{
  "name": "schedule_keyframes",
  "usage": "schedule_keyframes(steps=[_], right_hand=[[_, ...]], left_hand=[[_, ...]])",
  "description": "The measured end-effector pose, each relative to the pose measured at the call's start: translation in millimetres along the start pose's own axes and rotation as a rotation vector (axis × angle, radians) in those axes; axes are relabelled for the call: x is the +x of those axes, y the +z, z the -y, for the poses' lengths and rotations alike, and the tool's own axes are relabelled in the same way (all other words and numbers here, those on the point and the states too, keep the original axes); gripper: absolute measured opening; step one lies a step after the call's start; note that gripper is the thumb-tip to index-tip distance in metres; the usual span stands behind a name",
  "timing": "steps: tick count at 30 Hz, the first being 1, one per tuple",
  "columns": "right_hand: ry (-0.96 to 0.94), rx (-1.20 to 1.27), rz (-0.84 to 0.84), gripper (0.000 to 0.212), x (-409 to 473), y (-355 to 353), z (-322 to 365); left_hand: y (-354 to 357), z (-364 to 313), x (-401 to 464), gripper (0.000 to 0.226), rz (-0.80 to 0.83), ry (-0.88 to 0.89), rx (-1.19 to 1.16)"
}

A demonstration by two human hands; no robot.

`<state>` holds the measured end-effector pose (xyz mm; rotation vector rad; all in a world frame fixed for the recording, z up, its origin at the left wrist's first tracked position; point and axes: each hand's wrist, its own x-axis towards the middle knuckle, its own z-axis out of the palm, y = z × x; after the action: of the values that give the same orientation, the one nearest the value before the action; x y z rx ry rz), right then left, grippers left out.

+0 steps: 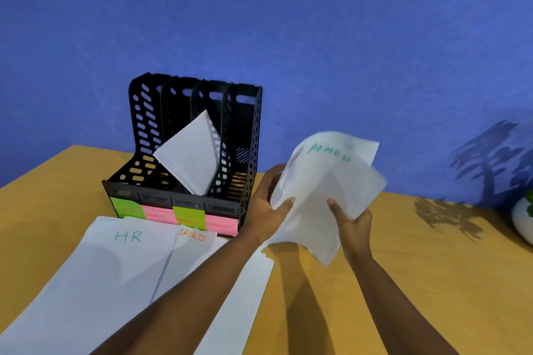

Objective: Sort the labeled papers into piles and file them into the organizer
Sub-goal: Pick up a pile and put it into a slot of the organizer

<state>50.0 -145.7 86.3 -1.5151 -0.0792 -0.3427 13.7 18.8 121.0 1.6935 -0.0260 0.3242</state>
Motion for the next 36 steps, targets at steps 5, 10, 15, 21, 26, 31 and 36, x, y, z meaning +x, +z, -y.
schedule_keyframes(steps=[5, 10, 15, 21, 26, 31, 36], right_hand=[[0.082, -0.132, 0.053, 0.034, -4, -9, -15], [0.076, -0.491, 0.165, 0.056, 6, -19, -9], [0.068, -0.56, 0.304, 0.021, 28, -20, 14], [0.129, -0.224, 0.265, 0.019, 39, 1, 49], [-0.03, -0.256, 0.005, 0.029, 51, 48, 64], [-0.358, -0.484, -0.18, 0.031, 34, 104, 68], [-0.521, -0.56, -0.167, 0.029, 17, 144, 63]], left_hand=[[-3, 11, -1, 0.039, -0.01, -0.142, 0.02], [-11, 22, 4, 0.016, -0.063, -0.297, -0.065], [-20, 26, 16, 0.021, -0.252, -0.254, -0.059], [-40, 36, 20, 0.038, -0.532, -0.218, 0.07], [-49, 49, 24, 0.046, -0.668, -0.282, 0.075], [-48, 32, 20, 0.047, -0.496, -0.419, -0.483], [-57, 35, 19, 0.047, -0.295, -0.473, -0.635]])
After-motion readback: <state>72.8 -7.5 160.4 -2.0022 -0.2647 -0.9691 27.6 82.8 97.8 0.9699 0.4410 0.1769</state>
